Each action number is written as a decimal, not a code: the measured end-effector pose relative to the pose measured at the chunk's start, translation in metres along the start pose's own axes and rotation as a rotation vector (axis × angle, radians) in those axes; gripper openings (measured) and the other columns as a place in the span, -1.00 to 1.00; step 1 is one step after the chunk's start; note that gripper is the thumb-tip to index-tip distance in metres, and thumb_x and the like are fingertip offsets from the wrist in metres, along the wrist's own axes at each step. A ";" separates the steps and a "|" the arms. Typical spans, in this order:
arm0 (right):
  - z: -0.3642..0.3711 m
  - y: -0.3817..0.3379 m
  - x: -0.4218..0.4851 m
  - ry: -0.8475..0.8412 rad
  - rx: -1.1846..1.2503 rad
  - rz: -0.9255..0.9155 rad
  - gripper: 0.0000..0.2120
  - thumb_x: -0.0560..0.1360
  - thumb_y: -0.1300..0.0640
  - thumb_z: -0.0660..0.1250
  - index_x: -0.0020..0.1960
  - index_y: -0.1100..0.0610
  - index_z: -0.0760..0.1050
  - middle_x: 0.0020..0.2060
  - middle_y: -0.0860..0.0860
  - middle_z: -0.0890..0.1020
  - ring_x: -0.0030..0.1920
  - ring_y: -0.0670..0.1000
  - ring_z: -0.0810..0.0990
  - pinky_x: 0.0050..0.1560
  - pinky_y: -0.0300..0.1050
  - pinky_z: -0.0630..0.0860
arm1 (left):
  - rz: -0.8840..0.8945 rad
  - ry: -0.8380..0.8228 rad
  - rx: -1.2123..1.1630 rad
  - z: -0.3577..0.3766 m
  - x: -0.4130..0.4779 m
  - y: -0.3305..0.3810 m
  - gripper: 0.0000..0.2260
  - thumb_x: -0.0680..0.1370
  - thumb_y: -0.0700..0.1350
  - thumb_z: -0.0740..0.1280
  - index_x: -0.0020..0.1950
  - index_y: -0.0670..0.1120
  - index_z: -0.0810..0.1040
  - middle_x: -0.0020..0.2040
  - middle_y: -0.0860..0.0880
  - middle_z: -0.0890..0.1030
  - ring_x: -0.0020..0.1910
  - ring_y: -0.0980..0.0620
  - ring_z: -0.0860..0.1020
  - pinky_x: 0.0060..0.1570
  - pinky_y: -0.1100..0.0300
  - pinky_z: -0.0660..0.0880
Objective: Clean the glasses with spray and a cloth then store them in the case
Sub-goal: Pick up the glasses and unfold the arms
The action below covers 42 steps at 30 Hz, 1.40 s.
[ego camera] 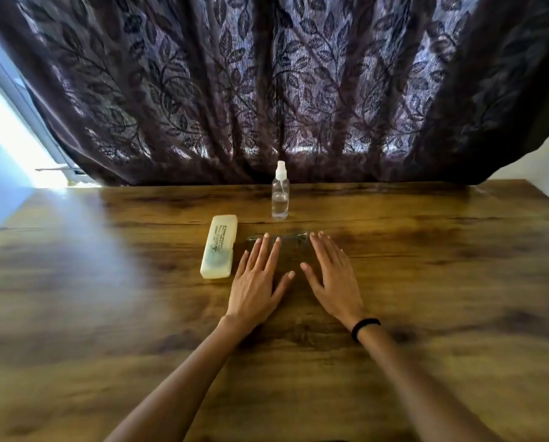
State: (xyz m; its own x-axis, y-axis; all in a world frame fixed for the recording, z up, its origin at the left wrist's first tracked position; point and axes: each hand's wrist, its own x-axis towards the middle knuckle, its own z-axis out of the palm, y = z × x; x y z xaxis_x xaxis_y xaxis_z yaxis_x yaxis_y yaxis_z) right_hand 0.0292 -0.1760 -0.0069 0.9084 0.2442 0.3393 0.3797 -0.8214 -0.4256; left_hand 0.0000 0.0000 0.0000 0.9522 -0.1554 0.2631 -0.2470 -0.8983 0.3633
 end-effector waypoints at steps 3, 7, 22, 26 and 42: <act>-0.002 0.000 0.003 0.000 -0.009 0.003 -0.44 0.57 -0.14 0.06 0.50 -0.03 -0.03 0.50 0.02 0.11 0.45 -0.13 -0.05 0.45 0.01 0.04 | -0.011 0.009 0.013 -0.002 0.001 0.001 -0.40 0.56 0.29 -0.08 0.49 0.09 -0.23 0.52 0.03 -0.16 0.49 0.09 -0.20 0.43 0.14 -0.20; -0.001 0.001 0.003 0.036 0.054 0.002 -0.47 0.57 -0.08 0.13 0.48 0.02 0.09 0.47 0.04 0.22 0.46 -0.03 0.13 0.39 -0.09 0.13 | 0.000 0.046 -0.043 -0.002 0.001 -0.001 -0.43 0.59 0.18 0.03 0.49 0.07 -0.17 0.53 0.01 -0.10 0.49 0.07 -0.15 0.44 0.12 -0.13; -0.013 0.019 0.074 -0.046 0.480 0.328 -0.83 0.53 0.26 0.26 0.08 0.10 0.54 -0.05 0.00 0.61 -0.18 -0.17 0.57 -0.22 -0.40 0.52 | -0.110 0.166 0.036 -0.036 0.061 -0.019 -0.72 0.52 -0.19 0.31 0.23 -0.06 0.52 0.21 -0.03 0.53 0.22 -0.03 0.35 0.15 0.05 0.36; -0.014 0.027 0.085 -0.080 0.475 0.364 -0.86 0.53 0.25 0.27 0.02 0.12 0.57 -0.10 -0.02 0.61 -0.26 -0.17 0.57 -0.35 -0.42 0.50 | -0.142 0.076 0.242 -0.058 0.074 -0.042 -0.81 0.51 -0.14 0.33 0.10 0.01 0.58 0.12 0.01 0.57 0.19 -0.02 0.27 0.11 -0.02 0.19; -0.008 0.025 0.092 -0.142 0.509 0.336 -0.84 0.45 0.27 0.36 0.00 0.12 0.62 -0.10 -0.10 0.59 -0.22 -0.22 0.54 -0.40 -0.50 0.44 | -0.213 -0.135 0.362 -0.062 0.081 -0.044 -0.81 0.50 -0.04 0.34 0.10 0.05 0.60 0.23 -0.03 0.30 0.20 -0.09 0.22 0.21 -0.04 0.20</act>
State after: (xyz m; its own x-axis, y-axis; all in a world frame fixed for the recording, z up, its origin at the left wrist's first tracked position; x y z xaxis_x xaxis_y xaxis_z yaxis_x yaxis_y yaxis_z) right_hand 0.1206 -0.1787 0.0205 0.9938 0.1101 0.0179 0.0735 -0.5254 -0.8477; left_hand 0.0768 0.0525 0.0609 0.9959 0.0176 0.0885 0.0128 -0.9984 0.0543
